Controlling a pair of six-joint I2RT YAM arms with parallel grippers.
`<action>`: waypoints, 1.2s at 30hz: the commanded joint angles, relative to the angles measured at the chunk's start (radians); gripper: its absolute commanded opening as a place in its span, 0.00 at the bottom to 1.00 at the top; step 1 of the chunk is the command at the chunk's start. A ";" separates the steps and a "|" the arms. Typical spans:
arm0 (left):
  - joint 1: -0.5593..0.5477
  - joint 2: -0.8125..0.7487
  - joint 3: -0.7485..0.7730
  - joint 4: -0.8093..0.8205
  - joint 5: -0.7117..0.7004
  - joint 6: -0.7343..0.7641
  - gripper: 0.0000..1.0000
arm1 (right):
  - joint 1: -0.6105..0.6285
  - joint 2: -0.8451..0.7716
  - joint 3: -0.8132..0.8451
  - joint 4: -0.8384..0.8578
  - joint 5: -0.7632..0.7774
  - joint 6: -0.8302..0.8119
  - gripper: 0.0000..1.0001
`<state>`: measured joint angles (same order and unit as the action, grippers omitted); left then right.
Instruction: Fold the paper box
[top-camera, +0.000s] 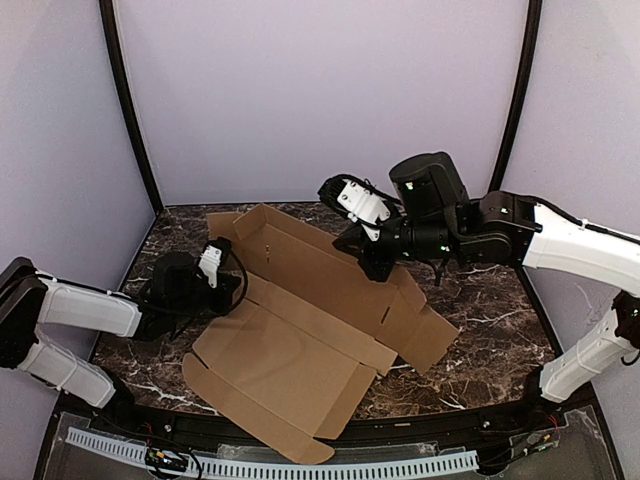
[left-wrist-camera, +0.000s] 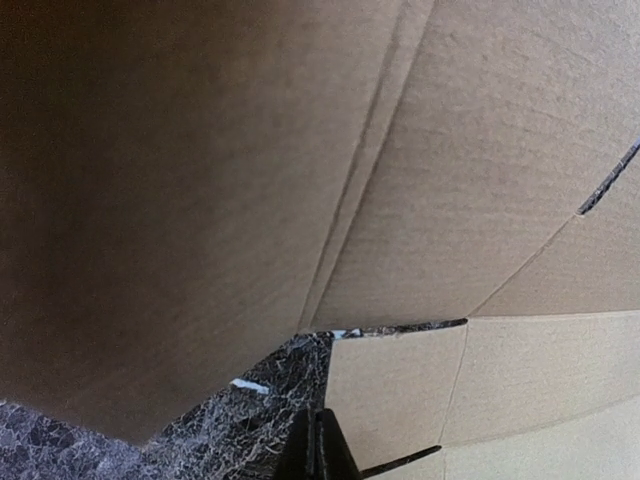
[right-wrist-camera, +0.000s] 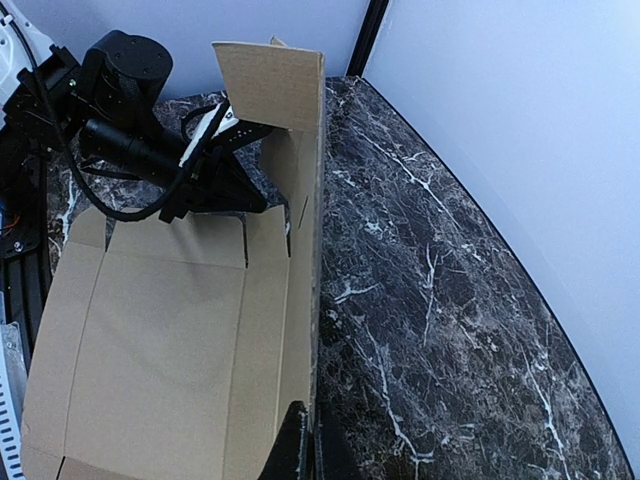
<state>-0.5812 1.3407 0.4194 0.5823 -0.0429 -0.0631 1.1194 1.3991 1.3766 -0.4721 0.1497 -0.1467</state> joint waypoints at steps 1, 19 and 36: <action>-0.003 0.026 0.037 0.036 0.013 0.020 0.01 | 0.017 -0.005 0.030 0.035 -0.026 0.016 0.00; -0.003 -0.030 0.040 -0.039 -0.143 0.057 0.01 | 0.023 -0.014 0.030 0.030 -0.019 0.019 0.00; -0.003 0.078 0.089 -0.028 0.025 0.068 0.01 | 0.049 -0.030 0.046 0.023 -0.022 0.026 0.00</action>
<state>-0.5812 1.4090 0.4843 0.5739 -0.0750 -0.0032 1.1473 1.3987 1.3861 -0.4744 0.1493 -0.1345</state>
